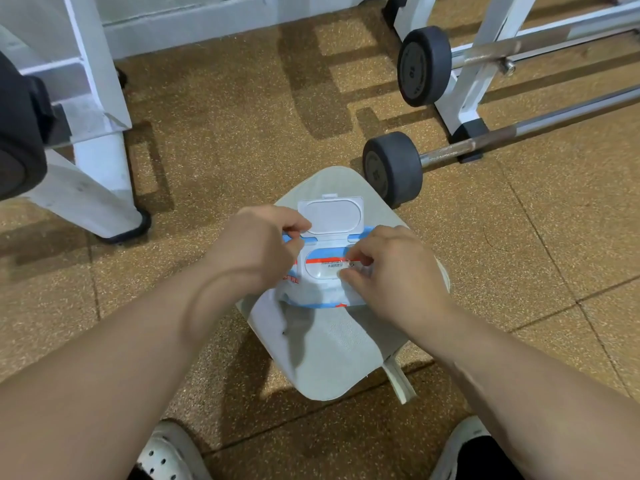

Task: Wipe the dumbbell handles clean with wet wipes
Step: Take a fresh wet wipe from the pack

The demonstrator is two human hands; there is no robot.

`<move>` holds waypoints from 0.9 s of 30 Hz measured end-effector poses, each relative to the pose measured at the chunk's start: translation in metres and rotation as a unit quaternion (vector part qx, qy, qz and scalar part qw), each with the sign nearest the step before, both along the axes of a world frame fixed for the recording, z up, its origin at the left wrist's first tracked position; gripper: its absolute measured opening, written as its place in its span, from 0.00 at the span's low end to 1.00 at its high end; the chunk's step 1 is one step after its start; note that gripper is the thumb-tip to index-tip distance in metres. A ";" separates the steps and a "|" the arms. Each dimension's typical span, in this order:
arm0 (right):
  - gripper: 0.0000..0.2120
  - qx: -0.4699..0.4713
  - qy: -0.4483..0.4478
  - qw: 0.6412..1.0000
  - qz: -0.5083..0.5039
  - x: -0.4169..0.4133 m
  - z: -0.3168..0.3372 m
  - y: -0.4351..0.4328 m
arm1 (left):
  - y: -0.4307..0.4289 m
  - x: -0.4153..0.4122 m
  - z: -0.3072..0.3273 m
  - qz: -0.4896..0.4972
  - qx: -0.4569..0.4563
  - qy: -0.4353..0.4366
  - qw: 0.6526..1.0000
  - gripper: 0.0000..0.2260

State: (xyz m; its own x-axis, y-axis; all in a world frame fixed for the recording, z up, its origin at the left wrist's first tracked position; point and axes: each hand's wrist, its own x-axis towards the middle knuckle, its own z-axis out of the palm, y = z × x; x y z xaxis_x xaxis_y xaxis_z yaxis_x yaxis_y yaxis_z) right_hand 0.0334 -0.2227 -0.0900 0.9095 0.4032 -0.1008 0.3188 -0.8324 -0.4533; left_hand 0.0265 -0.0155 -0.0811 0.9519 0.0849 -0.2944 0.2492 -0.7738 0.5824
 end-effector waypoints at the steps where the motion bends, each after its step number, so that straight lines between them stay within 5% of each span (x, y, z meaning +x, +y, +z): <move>1: 0.04 0.003 0.014 1.000 0.002 0.000 0.000 0.002 | 0.002 -0.002 0.002 -0.011 -0.012 0.007 1.000 0.13; 12: 0.08 0.107 0.103 0.987 0.067 -0.005 0.010 0.014 | 0.015 -0.020 0.015 -0.158 -0.023 0.092 0.983 0.20; 16: 0.07 0.078 0.044 0.996 0.001 0.019 0.011 0.000 | 0.015 -0.023 0.010 -0.161 0.001 0.085 0.983 0.20; 20: 0.05 -0.002 -0.021 0.996 0.085 0.015 0.009 0.003 | 0.019 -0.021 0.005 -0.178 -0.032 0.080 0.980 0.20; 27: 0.06 -0.012 -0.091 0.985 0.143 0.010 0.003 0.008 | 0.021 -0.018 0.010 -0.166 -0.051 0.081 0.981 0.16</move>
